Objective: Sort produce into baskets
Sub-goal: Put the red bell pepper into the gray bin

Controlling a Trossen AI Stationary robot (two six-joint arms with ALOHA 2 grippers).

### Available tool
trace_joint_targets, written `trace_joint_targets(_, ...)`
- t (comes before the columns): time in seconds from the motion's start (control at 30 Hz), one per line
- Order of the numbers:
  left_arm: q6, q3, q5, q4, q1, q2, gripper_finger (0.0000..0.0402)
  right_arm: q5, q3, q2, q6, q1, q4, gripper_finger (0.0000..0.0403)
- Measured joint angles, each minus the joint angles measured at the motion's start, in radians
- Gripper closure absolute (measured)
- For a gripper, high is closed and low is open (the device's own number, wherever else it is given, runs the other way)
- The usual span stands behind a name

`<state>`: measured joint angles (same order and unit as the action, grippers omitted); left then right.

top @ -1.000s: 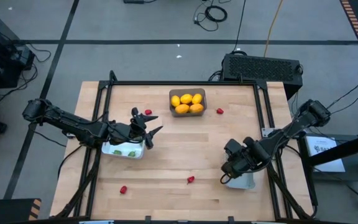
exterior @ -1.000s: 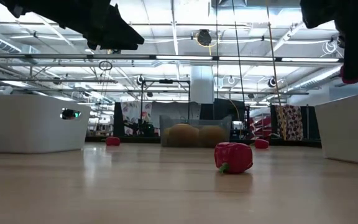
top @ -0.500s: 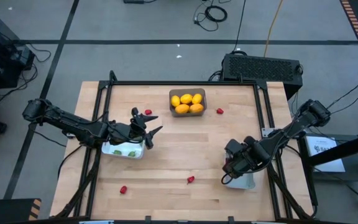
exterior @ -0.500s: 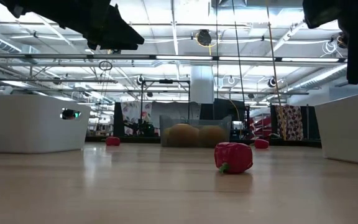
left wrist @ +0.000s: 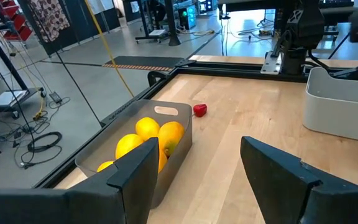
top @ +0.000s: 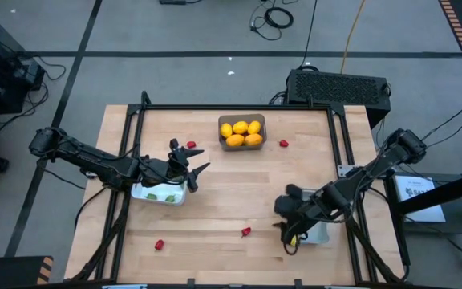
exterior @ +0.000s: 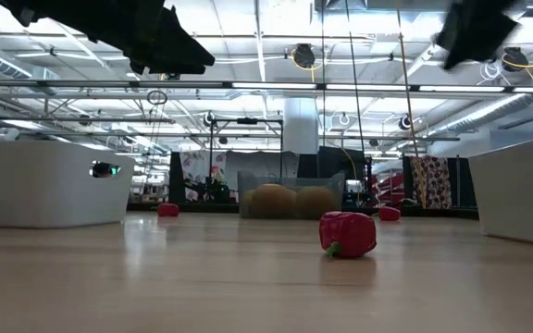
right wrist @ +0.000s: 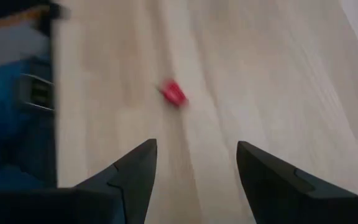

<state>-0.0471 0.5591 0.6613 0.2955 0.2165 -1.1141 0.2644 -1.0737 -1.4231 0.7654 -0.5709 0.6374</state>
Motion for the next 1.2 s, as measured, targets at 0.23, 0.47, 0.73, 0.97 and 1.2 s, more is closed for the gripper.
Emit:
trace_joint_targets(0.23,0.000,0.000,-0.001,-0.003,0.000,0.000,0.0167,0.004,0.000,-0.130,-0.395,0.000,-0.279,0.0191)
trace_joint_targets(0.47,0.000,0.000,-0.005,-0.013,0.000,0.000,0.0167,-0.004,0.000,-0.297,-0.566,0.005,-0.423,0.0190)
trace_joint_targets(0.73,0.000,0.000,-0.005,-0.018,0.000,0.000,0.0167,-0.013,0.000,-0.413,-0.643,0.042,-0.486,0.0190)
trace_joint_targets(0.97,0.001,0.000,-0.005,-0.022,0.000,0.000,0.0167,-0.088,0.000,-0.454,-0.685,0.105,-0.542,0.0190)
trace_joint_targets(1.2,0.001,0.000,-0.005,-0.030,0.000,0.000,0.0167,-0.191,0.000,-0.515,-0.703,0.143,-0.561,0.0190)
